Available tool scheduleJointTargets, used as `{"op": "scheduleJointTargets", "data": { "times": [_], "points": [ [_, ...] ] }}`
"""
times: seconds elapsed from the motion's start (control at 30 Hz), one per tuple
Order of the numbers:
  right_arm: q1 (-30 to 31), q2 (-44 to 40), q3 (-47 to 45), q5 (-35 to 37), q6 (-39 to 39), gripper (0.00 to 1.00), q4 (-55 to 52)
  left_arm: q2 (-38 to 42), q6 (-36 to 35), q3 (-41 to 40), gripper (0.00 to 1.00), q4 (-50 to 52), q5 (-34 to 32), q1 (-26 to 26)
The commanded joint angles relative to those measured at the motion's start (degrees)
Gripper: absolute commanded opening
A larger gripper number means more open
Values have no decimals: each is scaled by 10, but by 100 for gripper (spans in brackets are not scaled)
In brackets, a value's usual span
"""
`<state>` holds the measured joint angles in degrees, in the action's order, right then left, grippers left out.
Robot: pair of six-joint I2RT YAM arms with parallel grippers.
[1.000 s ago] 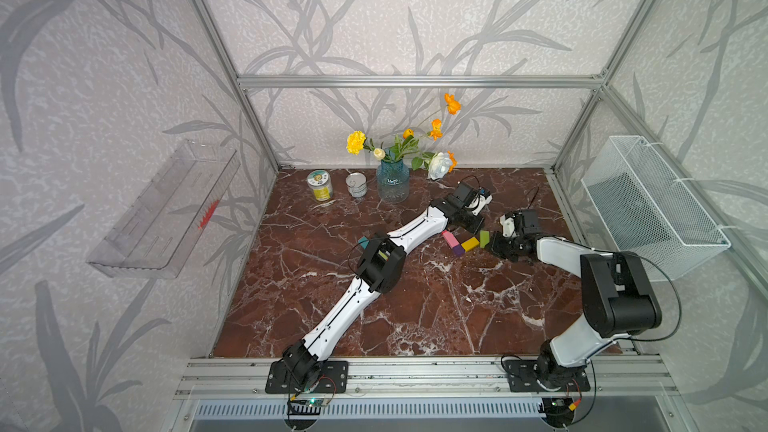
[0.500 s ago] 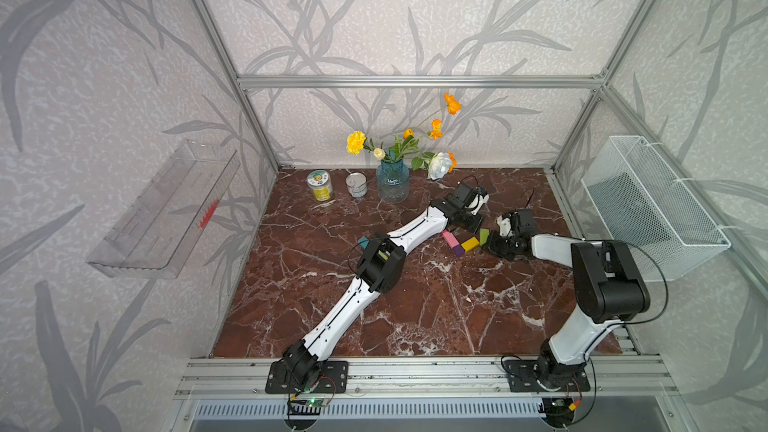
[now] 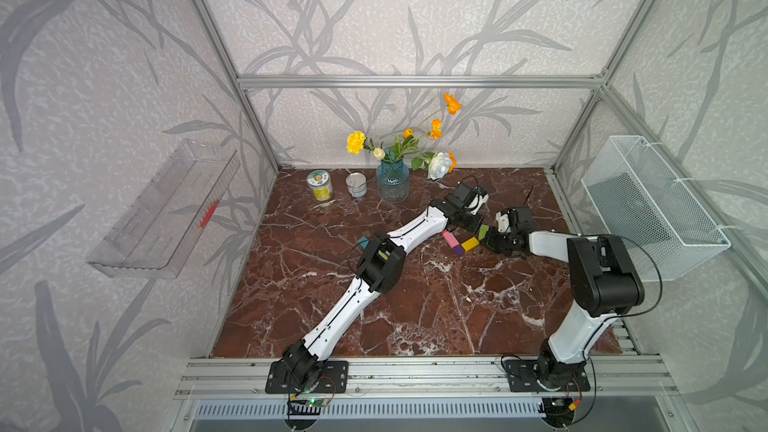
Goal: Assemble the letter v with building blocks
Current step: Assemble the building block at the center of the board.
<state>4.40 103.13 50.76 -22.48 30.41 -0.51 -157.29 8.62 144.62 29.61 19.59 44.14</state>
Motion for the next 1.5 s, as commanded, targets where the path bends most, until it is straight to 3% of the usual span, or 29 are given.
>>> {"op": "scheduleJointTargets", "data": {
  "times": [0.0,0.27,0.5,0.63,1.47],
  "points": [
    [3,27,6,10,4,0,-12,-1,-1,15,9,13,-1,-2],
    [2,-24,-8,-4,0,0,-8,-3,7,15,9,12,-5,-5],
    [-2,-87,6,6,-43,0,-70,-19,46,37,7,17,2,-14],
    [-11,-87,13,26,-51,0,-88,-48,75,83,4,39,26,-20],
    [-37,-18,22,35,-50,0,-74,-77,141,86,5,-12,110,-10]
  ]
}}
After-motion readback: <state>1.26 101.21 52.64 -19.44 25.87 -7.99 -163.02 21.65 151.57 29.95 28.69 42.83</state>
